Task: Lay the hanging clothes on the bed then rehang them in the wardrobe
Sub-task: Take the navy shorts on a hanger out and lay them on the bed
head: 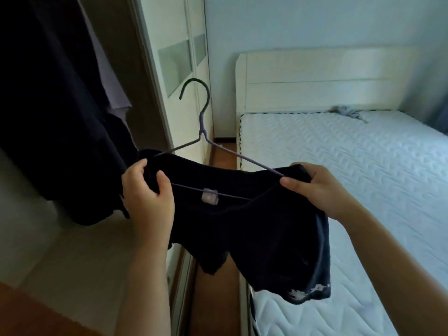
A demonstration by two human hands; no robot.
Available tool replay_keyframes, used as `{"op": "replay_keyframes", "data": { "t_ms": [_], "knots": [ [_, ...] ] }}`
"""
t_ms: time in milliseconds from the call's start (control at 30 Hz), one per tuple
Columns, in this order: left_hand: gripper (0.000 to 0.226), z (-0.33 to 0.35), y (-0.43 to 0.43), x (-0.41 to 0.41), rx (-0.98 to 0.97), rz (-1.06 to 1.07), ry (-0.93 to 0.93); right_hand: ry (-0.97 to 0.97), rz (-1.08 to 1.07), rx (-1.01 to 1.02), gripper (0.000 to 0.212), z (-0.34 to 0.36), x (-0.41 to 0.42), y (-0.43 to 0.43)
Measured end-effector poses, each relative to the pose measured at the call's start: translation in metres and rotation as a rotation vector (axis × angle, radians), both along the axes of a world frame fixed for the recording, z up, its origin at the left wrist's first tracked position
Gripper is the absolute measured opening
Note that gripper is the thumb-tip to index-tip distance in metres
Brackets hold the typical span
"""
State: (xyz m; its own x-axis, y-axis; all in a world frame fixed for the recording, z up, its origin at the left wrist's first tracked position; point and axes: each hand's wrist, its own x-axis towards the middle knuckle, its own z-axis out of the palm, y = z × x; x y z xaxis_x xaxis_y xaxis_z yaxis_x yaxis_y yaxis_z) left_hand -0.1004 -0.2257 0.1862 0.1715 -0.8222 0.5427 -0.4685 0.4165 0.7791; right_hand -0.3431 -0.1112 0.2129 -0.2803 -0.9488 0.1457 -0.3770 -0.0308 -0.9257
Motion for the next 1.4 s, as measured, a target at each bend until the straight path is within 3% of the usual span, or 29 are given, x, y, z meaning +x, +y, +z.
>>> {"op": "replay_keyframes", "data": {
  "t_ms": [200, 400, 633, 700, 767, 833, 900, 967, 1033, 1133, 1167, 1267, 1300, 1367, 1400],
  "knots": [
    [0.046, -0.002, 0.048, -0.09, 0.083, -0.108, -0.072, -0.06, -0.195, 0.06, 0.018, 0.004, -0.095, 0.127],
    [0.045, -0.015, 0.098, -0.19, 0.106, -0.388, -0.212, -0.067, -0.325, 0.085, 0.022, -0.004, -0.178, 0.254],
    [0.043, -0.041, 0.176, -0.296, 0.32, -0.86, -0.365, -0.1, -0.516, 0.08, 0.03, -0.023, -0.233, 0.387],
    [0.041, -0.067, 0.226, -0.388, 0.328, -1.2, -0.598, -0.202, -0.795, 0.065, 0.026, -0.059, -0.236, 0.483],
    [0.037, -0.069, 0.237, -0.406, 0.289, -1.38, -0.694, -0.274, -0.943, 0.054, 0.011, -0.082, -0.226, 0.508],
    [0.034, -0.08, 0.25, -0.422, 0.225, -1.504, -0.851, -0.339, -1.046, 0.025, 0.057, -0.101, -0.222, 0.534],
    [0.024, -0.091, 0.254, -0.42, 0.207, -1.536, -0.94, -0.382, -1.076, 0.087, 0.069, -0.11, -0.22, 0.539],
    [0.014, -0.106, 0.263, -0.421, 0.231, -1.555, -0.978, -0.396, -1.106, 0.131, 0.066, -0.118, -0.22, 0.544],
    [0.022, -0.12, 0.27, -0.435, 0.217, -1.543, -1.006, -0.435, -1.181, 0.159, 0.056, -0.129, -0.208, 0.551],
    [0.03, -0.144, 0.314, -0.493, 0.145, -1.677, -1.091, -0.498, -1.471, 0.16, 0.007, -0.154, -0.178, 0.584],
    [0.03, -0.151, 0.33, -0.507, 0.131, -1.717, -1.112, -0.508, -1.557, 0.181, 0.005, -0.16, -0.168, 0.592],
    [0.015, -0.166, 0.376, -0.534, 0.13, -1.849, -1.082, -0.441, -1.777, 0.264, 0.047, -0.176, -0.148, 0.617],
    [0.007, -0.169, 0.389, -0.541, 0.179, -1.863, -1.079, -0.408, -1.831, 0.301, 0.042, -0.179, -0.146, 0.623],
    [0.017, -0.173, 0.416, -0.554, 0.23, -1.892, -1.059, -0.372, -1.92, 0.373, 0.017, -0.185, -0.143, 0.641],
    [0.022, -0.175, 0.429, -0.561, 0.244, -1.9, -1.054, -0.362, -1.968, 0.396, 0.016, -0.188, -0.144, 0.65]
  ]
}}
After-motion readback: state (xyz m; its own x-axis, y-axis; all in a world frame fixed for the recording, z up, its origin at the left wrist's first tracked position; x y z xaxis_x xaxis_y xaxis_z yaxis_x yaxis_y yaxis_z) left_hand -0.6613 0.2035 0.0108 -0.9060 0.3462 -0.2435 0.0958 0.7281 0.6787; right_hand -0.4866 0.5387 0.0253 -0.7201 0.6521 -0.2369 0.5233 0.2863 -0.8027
